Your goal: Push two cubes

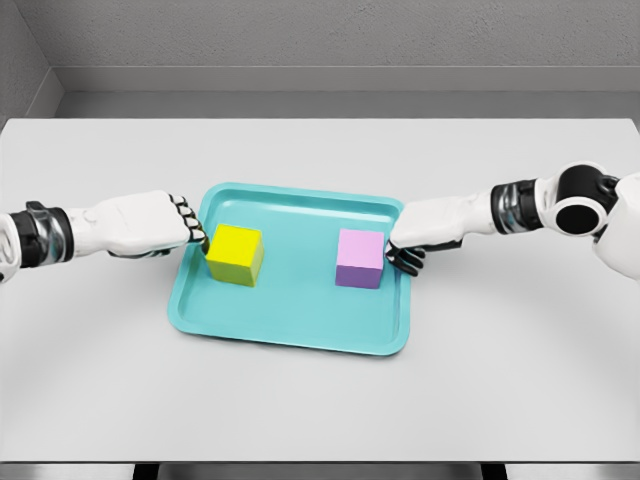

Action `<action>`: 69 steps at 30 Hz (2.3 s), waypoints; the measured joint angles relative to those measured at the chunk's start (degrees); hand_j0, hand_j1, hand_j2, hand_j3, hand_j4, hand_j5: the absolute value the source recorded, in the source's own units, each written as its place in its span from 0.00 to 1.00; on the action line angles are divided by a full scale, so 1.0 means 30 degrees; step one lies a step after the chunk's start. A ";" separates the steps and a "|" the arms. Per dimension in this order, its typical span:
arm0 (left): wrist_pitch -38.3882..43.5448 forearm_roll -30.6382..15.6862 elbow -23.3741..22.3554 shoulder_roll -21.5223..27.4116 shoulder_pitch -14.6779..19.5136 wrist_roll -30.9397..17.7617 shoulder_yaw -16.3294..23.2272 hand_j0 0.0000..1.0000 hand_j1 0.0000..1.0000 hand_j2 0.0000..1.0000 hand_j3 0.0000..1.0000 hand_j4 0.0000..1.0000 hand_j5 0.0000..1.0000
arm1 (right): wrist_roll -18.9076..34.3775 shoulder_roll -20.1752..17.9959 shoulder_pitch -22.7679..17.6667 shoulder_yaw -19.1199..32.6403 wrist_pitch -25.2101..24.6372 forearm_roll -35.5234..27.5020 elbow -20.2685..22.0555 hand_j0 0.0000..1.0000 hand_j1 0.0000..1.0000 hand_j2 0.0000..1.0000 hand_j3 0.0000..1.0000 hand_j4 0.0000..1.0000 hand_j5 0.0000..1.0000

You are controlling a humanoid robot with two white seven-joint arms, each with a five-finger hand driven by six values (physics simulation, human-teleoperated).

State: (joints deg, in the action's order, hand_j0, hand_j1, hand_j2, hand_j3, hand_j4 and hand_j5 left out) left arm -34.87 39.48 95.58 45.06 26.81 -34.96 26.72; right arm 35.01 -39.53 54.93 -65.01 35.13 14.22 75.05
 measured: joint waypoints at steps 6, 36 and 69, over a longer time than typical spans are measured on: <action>0.0023 -0.0042 0.0207 -0.0004 0.0029 0.0005 0.0129 0.66 0.66 0.66 0.66 0.66 0.66 | 0.0002 0.0145 0.0030 -0.0122 0.0001 0.0027 -0.0002 0.12 0.12 0.12 0.12 0.12 0.12; -0.0088 -0.0003 -0.0480 -0.0096 -0.0117 -0.0019 0.0231 0.64 0.64 0.64 0.64 0.64 0.64 | 0.0003 0.1598 0.0440 -0.0236 0.0000 0.0330 -0.0278 0.12 0.12 0.12 0.12 0.12 0.12; -0.0023 0.0077 -0.1012 -0.1305 0.0000 -0.0016 0.0345 0.65 0.65 0.65 0.65 0.65 0.65 | 0.0001 0.2511 0.0704 -0.0248 0.0002 0.0591 -0.0902 0.12 0.12 0.12 0.12 0.12 0.12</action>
State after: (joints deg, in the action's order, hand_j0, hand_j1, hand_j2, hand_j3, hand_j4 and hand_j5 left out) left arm -34.94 39.71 92.54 41.14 26.81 -35.01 27.76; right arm 35.01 -32.00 57.04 -65.76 35.13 15.99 72.35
